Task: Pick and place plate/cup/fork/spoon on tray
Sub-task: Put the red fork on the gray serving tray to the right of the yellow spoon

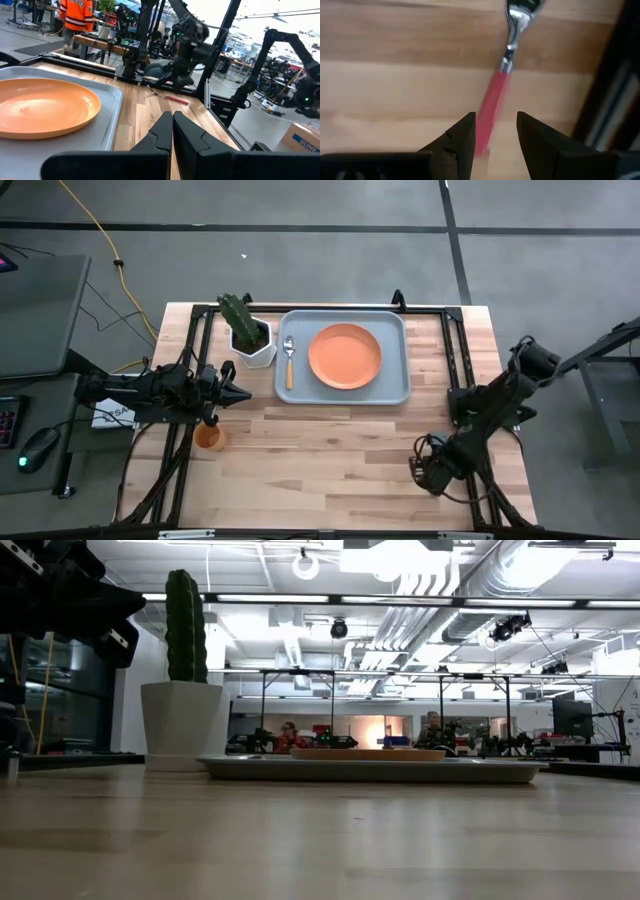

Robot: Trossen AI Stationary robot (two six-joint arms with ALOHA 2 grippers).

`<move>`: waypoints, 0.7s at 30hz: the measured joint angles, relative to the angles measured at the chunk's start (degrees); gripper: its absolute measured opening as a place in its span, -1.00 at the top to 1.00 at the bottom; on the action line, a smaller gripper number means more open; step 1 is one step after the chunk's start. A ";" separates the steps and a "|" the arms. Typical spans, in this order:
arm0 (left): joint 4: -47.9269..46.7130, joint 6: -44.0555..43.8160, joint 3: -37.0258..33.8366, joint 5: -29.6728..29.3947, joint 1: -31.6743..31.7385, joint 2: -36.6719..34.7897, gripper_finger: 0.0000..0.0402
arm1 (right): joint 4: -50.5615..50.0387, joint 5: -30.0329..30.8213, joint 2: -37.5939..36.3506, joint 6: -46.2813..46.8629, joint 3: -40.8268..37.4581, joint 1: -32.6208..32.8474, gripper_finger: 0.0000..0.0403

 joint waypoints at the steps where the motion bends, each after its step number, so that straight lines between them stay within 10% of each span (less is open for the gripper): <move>1: 0.00 0.00 -0.01 0.00 0.00 0.00 1.00 | 2.21 -0.02 0.00 0.03 -1.60 0.00 0.33; 21: 0.00 0.00 -0.02 0.00 0.00 0.01 1.00 | 12.86 -0.41 0.00 -1.16 -10.13 -0.44 0.47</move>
